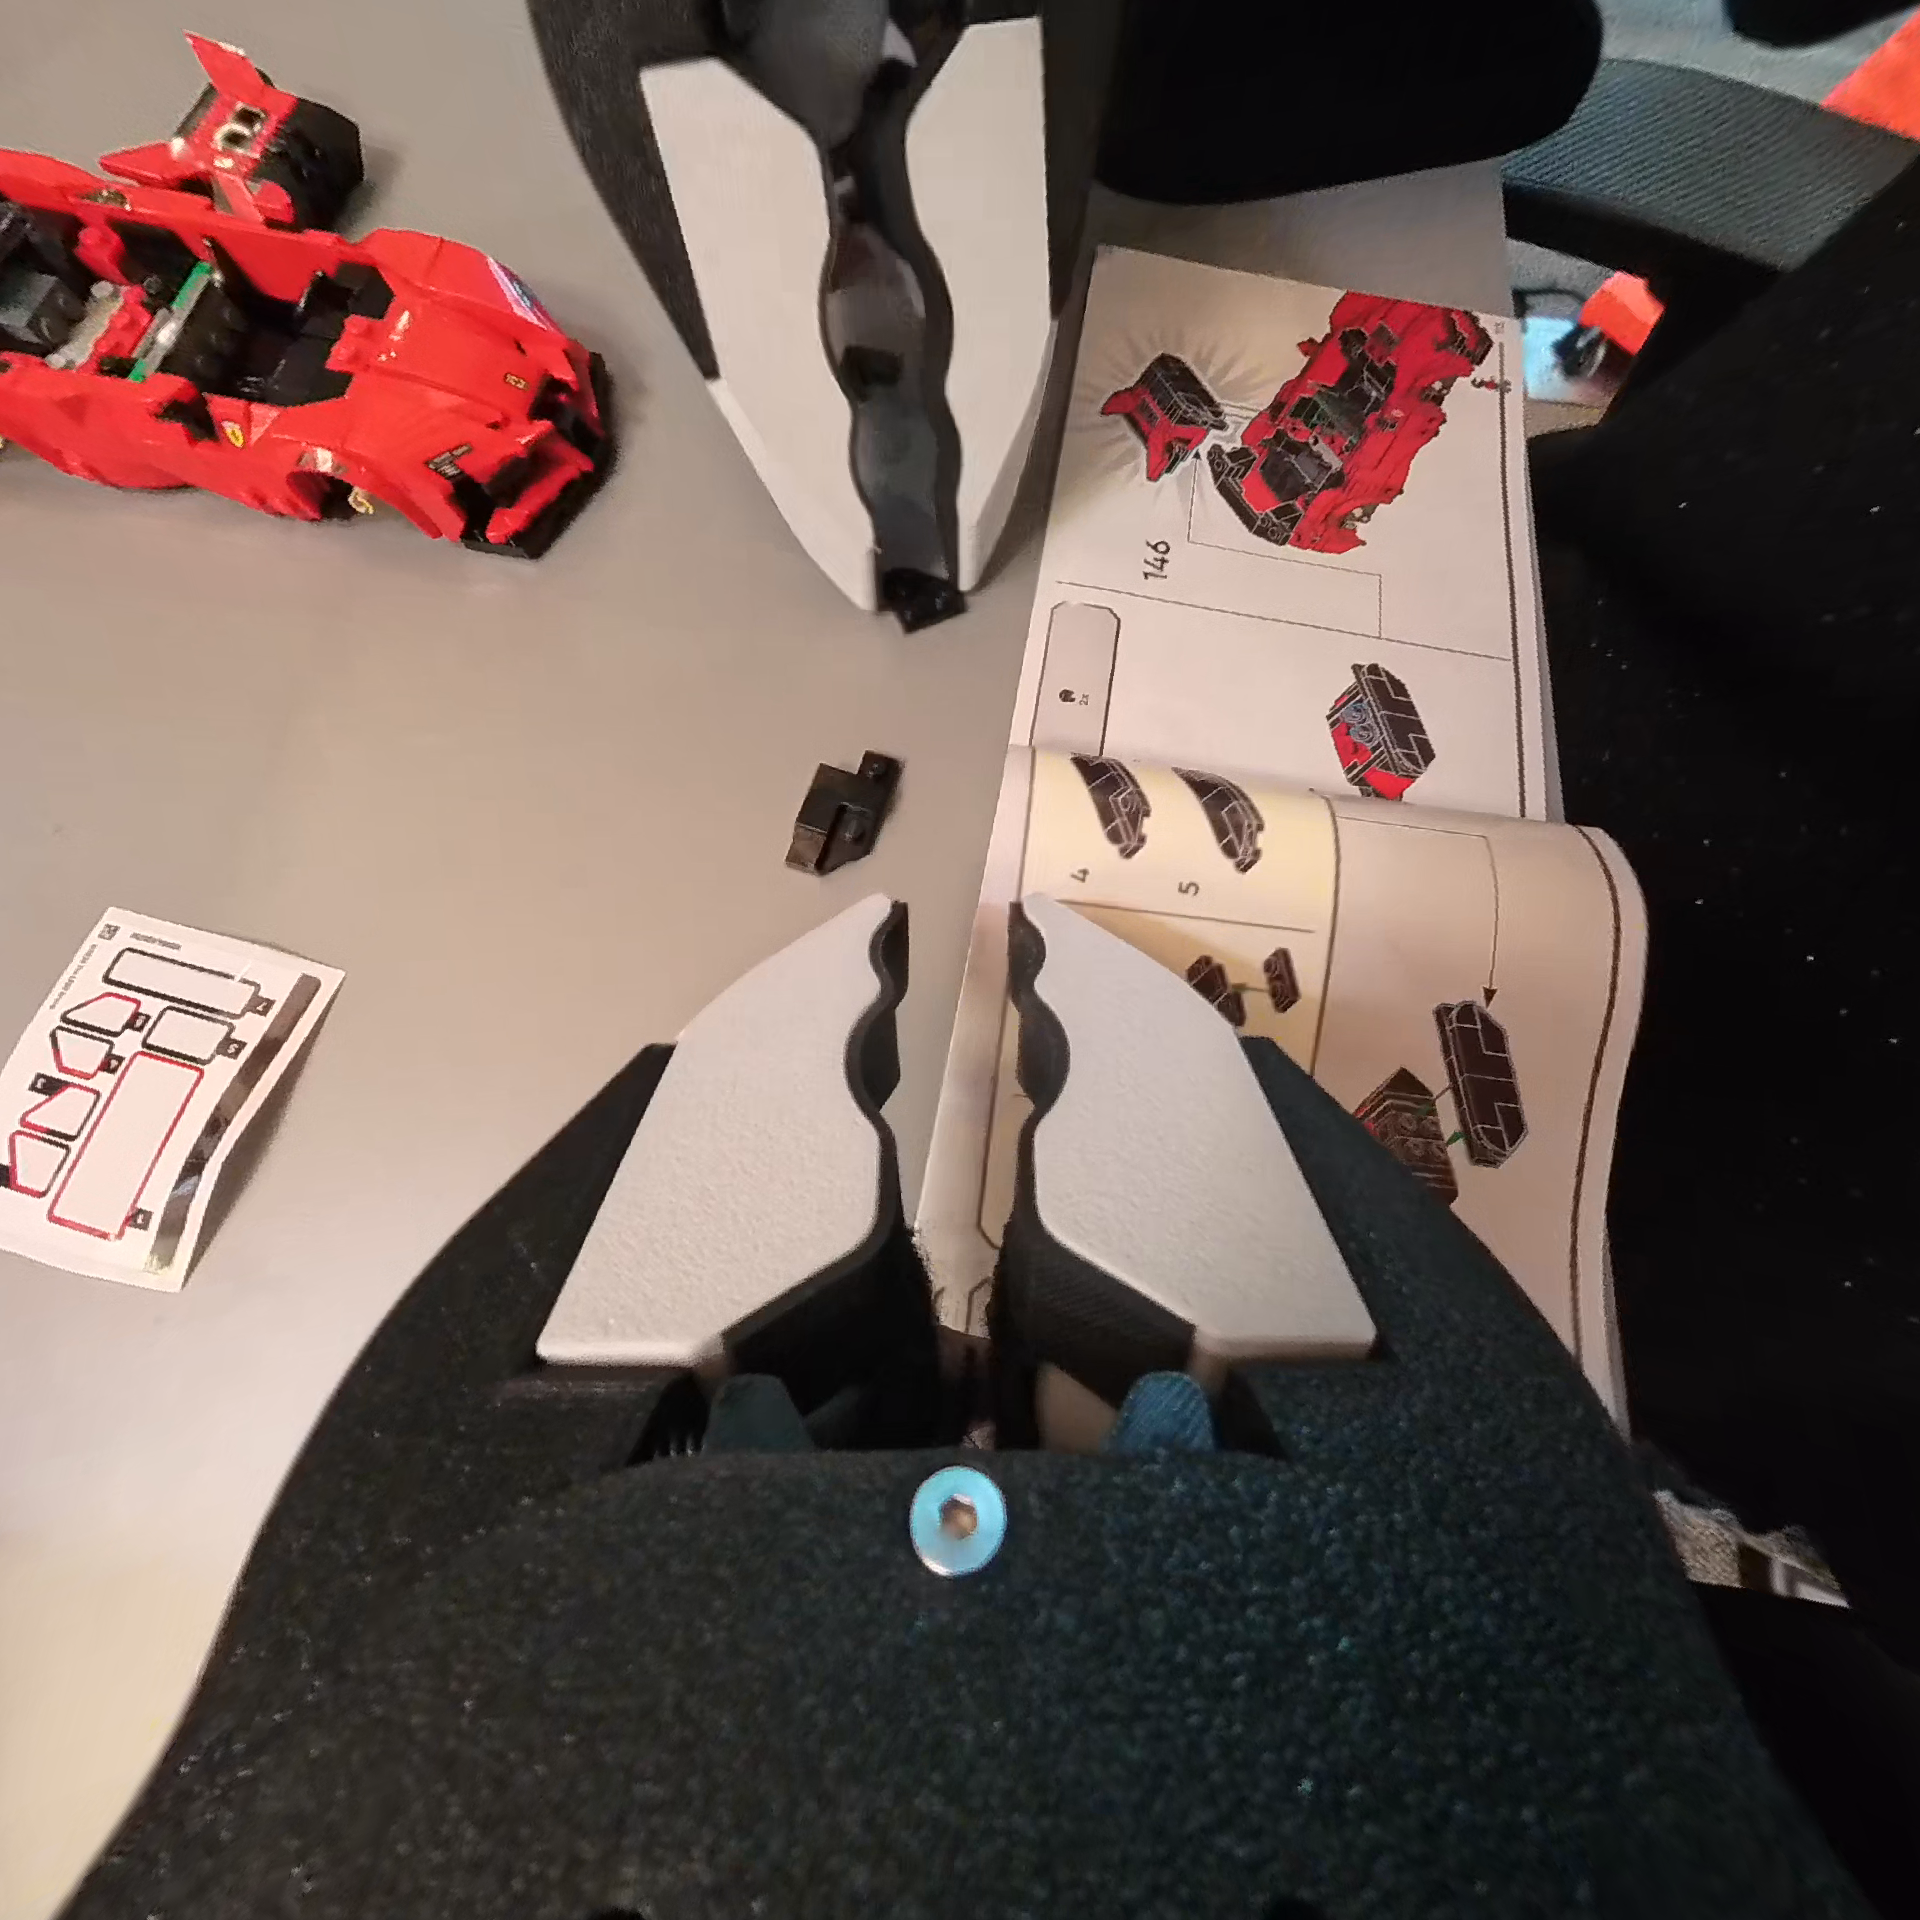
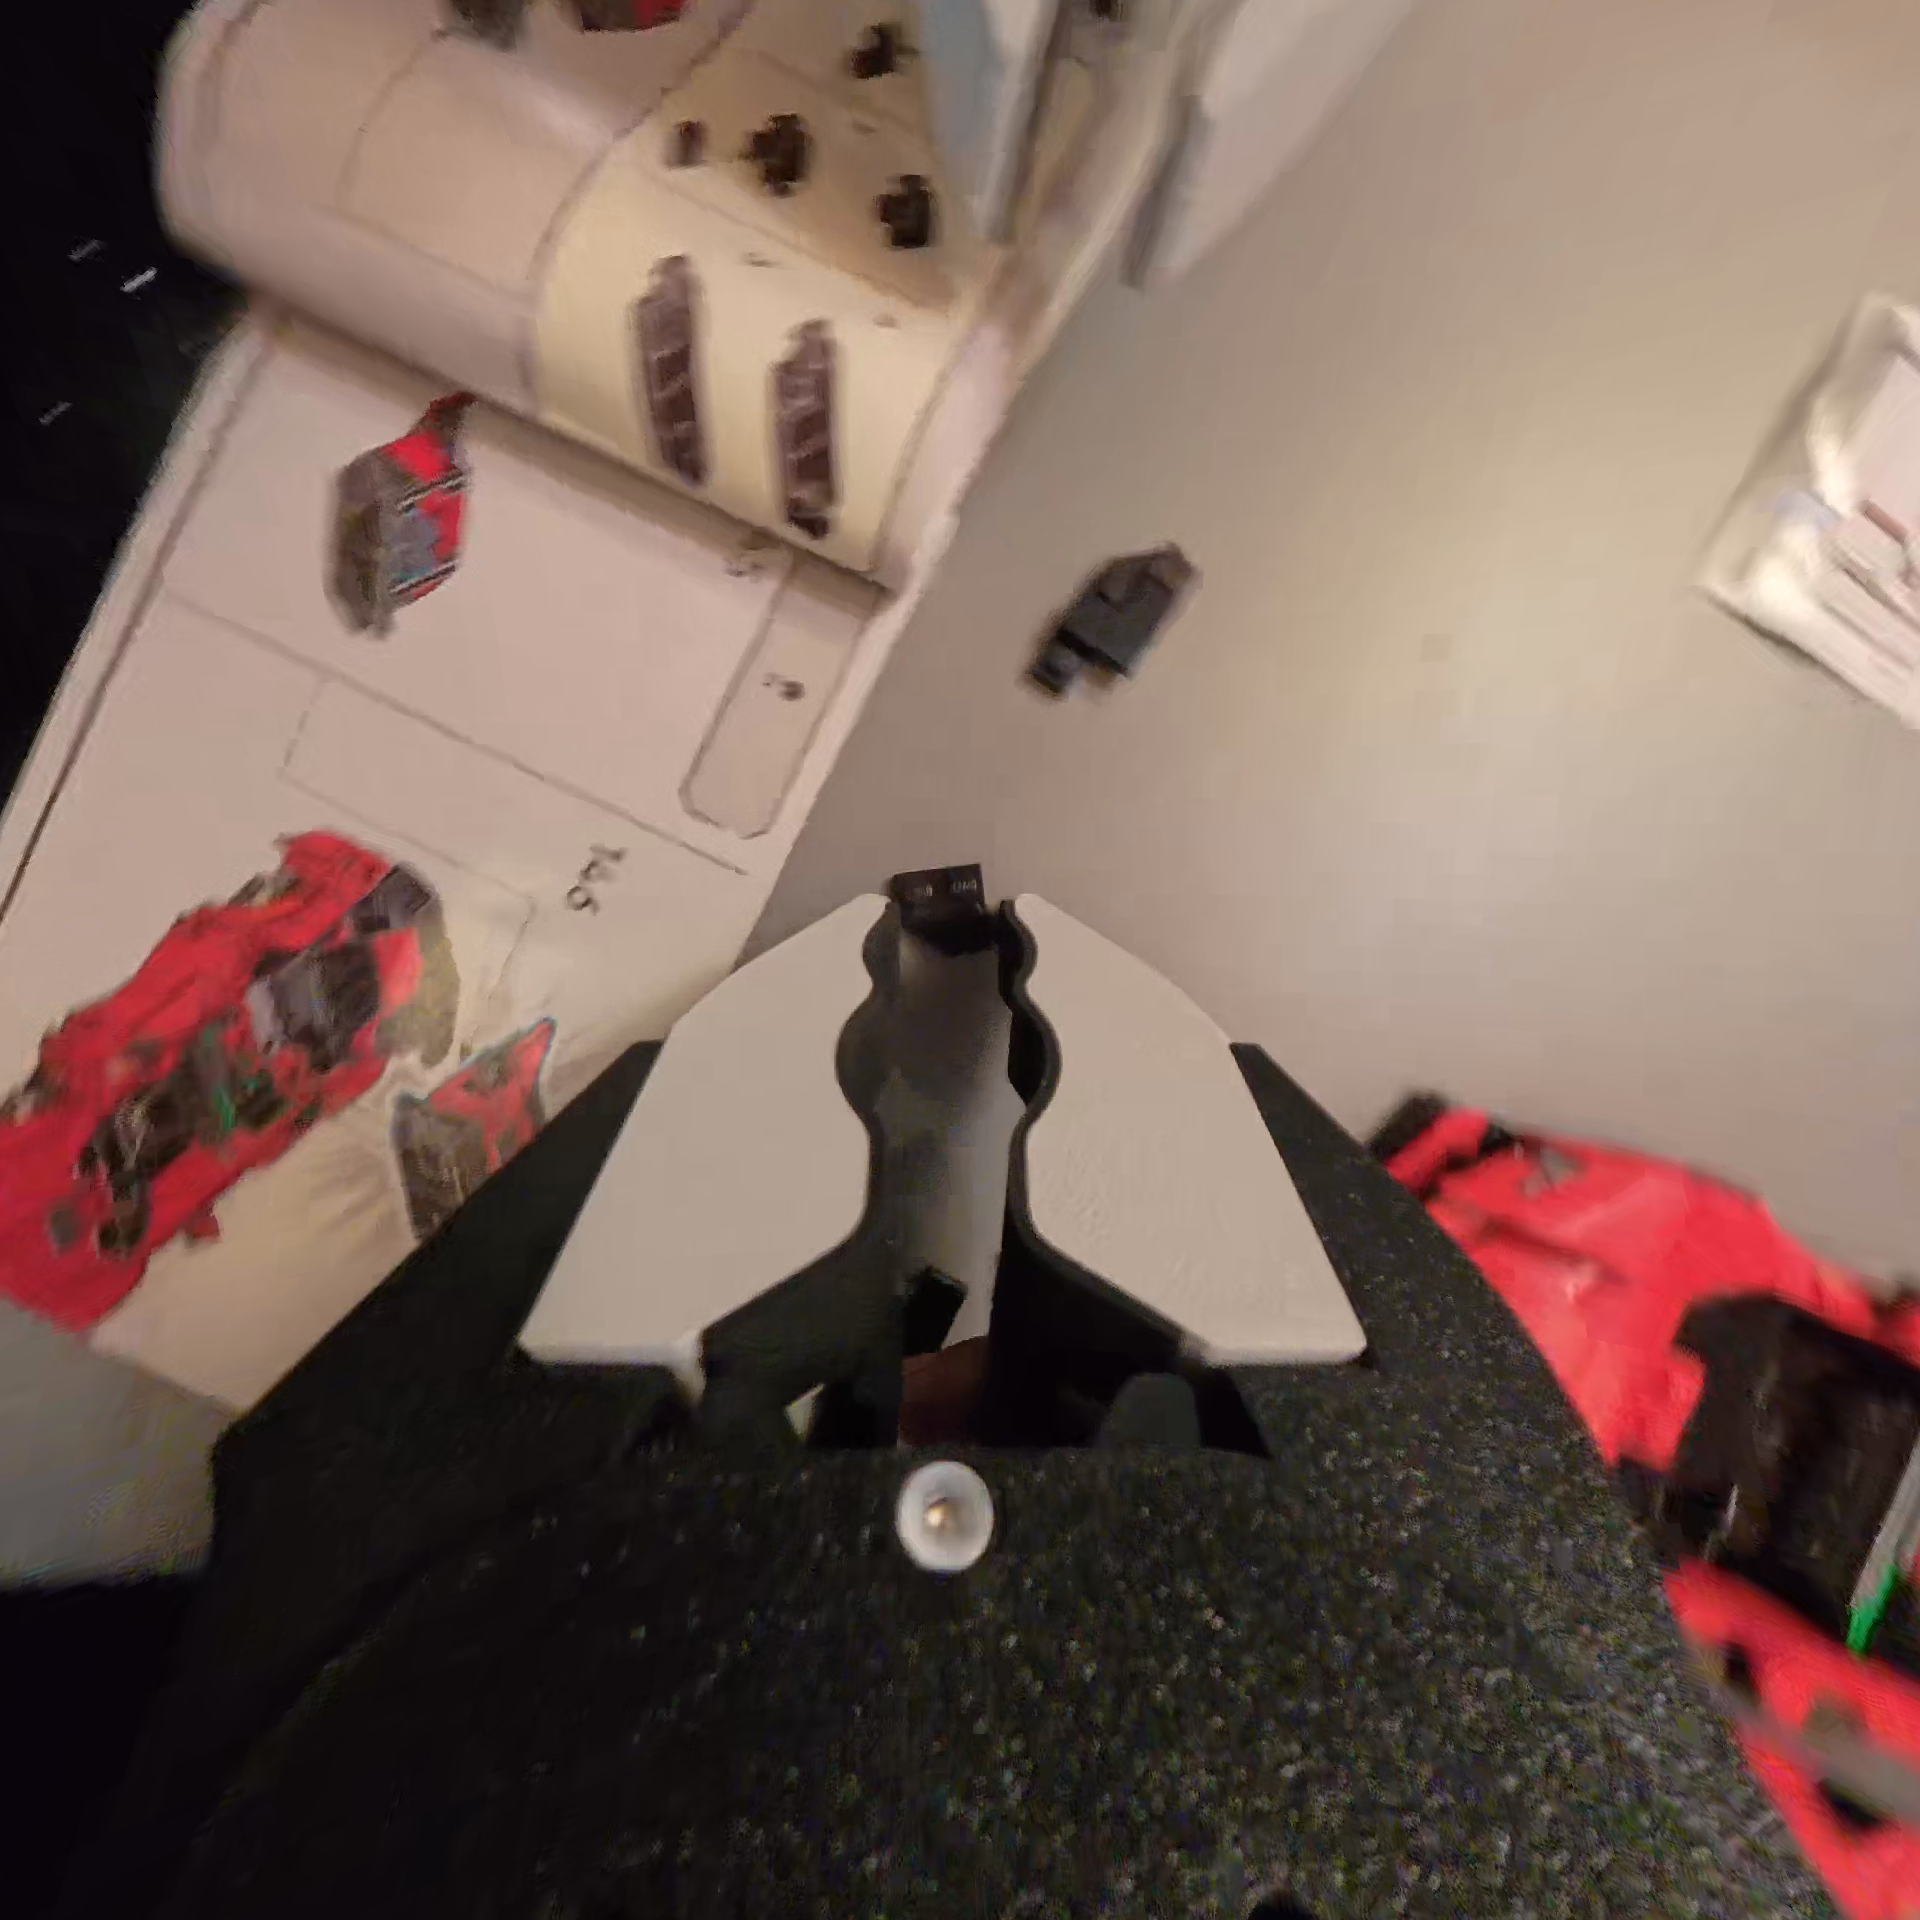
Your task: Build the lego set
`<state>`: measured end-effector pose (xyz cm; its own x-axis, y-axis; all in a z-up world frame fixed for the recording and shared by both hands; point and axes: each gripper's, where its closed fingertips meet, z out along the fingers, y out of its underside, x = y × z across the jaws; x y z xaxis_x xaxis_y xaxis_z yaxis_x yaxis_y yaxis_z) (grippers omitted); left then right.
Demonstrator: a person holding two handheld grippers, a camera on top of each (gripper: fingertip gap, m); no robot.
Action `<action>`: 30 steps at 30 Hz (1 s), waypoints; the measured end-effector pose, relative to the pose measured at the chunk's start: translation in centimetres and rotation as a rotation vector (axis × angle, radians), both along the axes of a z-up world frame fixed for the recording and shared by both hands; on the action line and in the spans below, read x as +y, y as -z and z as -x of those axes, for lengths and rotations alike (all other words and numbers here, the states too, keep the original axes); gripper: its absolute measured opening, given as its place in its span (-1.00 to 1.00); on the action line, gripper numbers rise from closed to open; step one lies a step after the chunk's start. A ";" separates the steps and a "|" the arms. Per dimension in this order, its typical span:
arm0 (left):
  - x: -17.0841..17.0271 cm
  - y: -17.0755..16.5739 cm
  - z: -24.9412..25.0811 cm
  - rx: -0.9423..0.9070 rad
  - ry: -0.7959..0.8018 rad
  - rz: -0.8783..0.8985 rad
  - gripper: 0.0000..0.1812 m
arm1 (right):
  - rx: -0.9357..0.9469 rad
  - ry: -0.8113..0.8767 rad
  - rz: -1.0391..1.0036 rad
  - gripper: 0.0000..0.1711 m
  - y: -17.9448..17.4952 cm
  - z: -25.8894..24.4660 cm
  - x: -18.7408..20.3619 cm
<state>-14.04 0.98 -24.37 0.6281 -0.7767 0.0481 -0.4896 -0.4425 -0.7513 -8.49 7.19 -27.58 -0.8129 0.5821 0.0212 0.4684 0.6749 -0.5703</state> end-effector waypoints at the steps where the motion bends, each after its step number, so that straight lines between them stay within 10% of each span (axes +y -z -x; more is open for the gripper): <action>1: 0.0 0.1 0.1 -0.002 -0.006 0.003 -0.80 | 0.015 0.120 -0.010 -0.79 0.0 0.5 0.7; 8: 1.0 0.5 0.5 -0.035 -0.054 0.027 -0.80 | -0.070 0.759 0.060 -0.44 -0.1 0.7 0.5; 30: 2.5 2.3 1.6 0.016 -0.120 0.070 -0.68 | -0.031 0.711 0.171 -0.82 -0.3 0.5 0.2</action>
<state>-15.63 3.50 -26.70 0.7172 -0.6912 0.0884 -0.4419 -0.5492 -0.7093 -8.96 7.35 -27.33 -0.2361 0.9624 -0.1342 0.7778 0.1044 -0.6198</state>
